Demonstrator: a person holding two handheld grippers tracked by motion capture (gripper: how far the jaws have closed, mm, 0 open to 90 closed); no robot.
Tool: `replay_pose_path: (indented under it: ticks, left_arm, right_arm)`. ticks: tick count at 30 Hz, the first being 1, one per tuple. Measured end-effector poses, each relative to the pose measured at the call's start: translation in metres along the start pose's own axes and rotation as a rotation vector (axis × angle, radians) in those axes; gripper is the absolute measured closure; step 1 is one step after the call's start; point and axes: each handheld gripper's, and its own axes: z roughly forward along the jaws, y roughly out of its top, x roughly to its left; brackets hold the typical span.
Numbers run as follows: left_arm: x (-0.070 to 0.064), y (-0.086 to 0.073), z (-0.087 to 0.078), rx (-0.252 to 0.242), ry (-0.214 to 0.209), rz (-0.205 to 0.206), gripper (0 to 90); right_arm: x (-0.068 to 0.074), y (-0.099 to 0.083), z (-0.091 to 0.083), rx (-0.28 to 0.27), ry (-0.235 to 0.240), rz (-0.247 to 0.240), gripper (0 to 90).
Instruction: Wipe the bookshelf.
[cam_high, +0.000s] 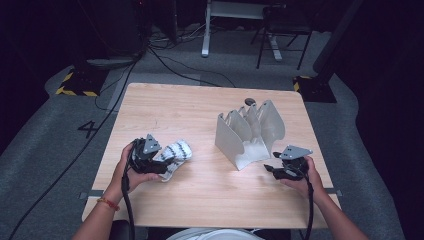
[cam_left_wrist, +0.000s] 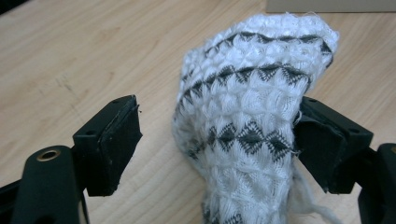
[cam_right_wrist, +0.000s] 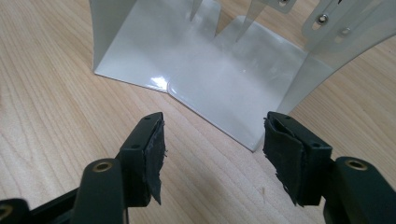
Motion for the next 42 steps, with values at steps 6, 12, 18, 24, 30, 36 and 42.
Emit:
replay_pose_path:
  ticks: [6,12,18,24,30,36,42]
  left_arm:
    - [0.013,0.02,0.015,-0.038,-0.025,-0.006,50.6]
    - [0.022,0.038,0.029,-0.059,-0.02,0.005,74.2]
    - [0.02,0.056,0.042,-0.077,0.006,0.038,82.7]
    - [0.018,0.078,0.05,-0.13,0.023,0.019,75.0]
    - [0.016,0.071,0.055,-0.075,-0.031,-0.037,40.5]
    - [0.015,0.061,0.037,-0.055,-0.025,-0.024,27.5]
    - [0.008,0.036,0.015,0.009,-0.022,0.047,24.0]
  right_arm:
    - [-0.002,0.001,-0.001,-0.005,-0.012,0.004,39.8]
    - [-0.007,-0.001,-0.003,-0.013,-0.018,0.027,40.2]
    - [-0.008,-0.002,-0.004,-0.019,-0.024,0.028,40.6]
    - [-0.006,-0.001,-0.002,-0.013,-0.015,0.025,40.5]
    - [-0.007,-0.003,-0.005,-0.01,-0.012,0.029,40.3]
    - [-0.008,-0.003,-0.007,-0.01,-0.009,0.029,40.2]
    - [-0.009,0.001,-0.012,-0.006,-0.016,0.012,40.0]
